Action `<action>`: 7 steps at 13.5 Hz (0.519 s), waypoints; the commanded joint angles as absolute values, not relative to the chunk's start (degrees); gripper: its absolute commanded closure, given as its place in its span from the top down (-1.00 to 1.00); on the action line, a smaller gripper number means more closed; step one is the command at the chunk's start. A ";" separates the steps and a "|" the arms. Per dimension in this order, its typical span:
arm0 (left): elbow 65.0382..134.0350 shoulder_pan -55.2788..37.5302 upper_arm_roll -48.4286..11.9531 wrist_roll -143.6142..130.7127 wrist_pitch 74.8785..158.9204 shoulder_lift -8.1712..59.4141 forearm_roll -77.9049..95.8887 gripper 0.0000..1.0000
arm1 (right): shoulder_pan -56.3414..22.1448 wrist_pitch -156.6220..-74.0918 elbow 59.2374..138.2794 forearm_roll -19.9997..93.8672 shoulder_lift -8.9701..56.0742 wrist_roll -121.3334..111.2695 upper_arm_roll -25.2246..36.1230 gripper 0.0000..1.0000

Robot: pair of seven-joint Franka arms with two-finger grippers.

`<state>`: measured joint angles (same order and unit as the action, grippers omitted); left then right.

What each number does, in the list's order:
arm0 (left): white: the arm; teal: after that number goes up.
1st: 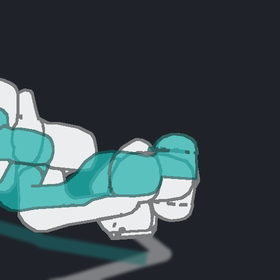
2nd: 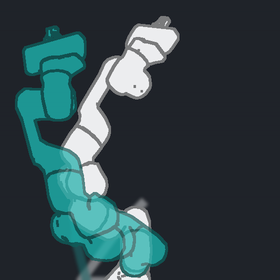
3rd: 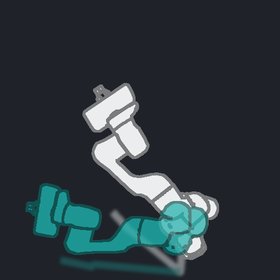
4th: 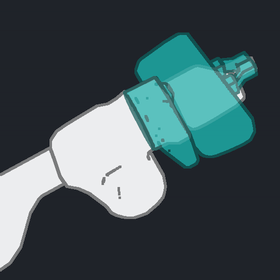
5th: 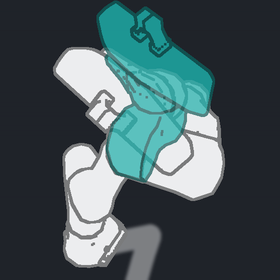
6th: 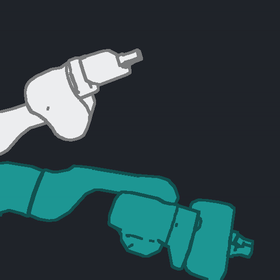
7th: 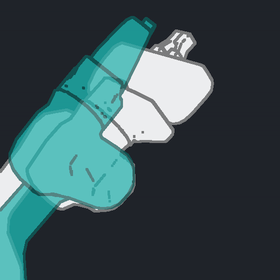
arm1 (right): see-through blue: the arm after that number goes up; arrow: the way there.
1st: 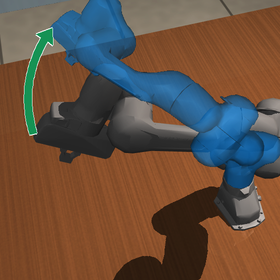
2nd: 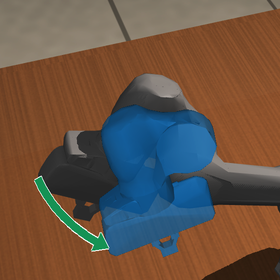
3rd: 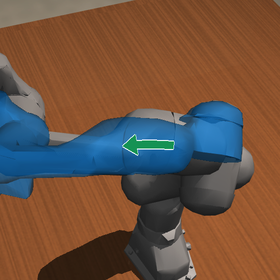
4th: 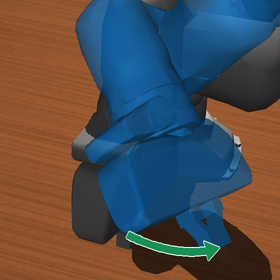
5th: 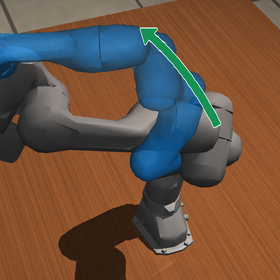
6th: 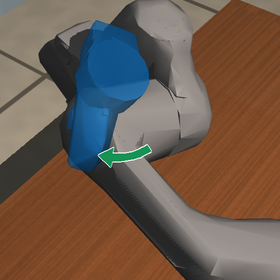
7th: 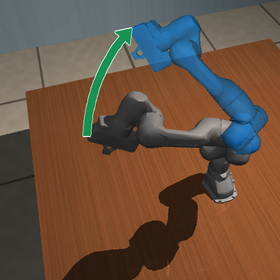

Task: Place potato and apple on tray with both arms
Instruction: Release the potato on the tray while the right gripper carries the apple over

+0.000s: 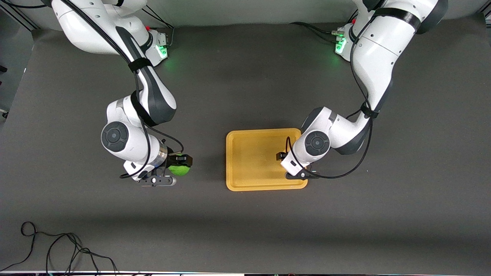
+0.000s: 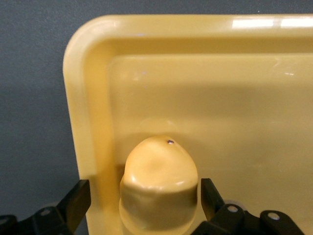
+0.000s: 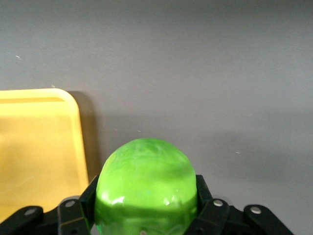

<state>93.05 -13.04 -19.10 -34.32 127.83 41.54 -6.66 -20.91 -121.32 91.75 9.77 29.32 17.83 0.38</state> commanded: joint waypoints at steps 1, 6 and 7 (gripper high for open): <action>93.08 -12.40 -18.72 -35.25 127.00 38.51 -7.56 1.00 | -23.19 -120.06 86.58 11.51 32.17 22.04 0.97 -0.14; 80.72 -9.32 -18.81 -33.94 109.91 35.33 -12.55 1.00 | -27.50 -120.23 79.99 11.51 35.84 29.42 0.88 -0.16; 76.68 -9.06 -18.72 -31.92 105.25 35.25 -12.83 1.00 | -30.64 -120.76 77.20 11.25 38.82 32.84 0.88 -0.16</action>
<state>83.73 -8.97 -18.79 -33.78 113.31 35.30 -10.94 -26.91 -121.30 83.84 10.37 33.01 27.81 0.22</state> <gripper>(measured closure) 0.000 0.225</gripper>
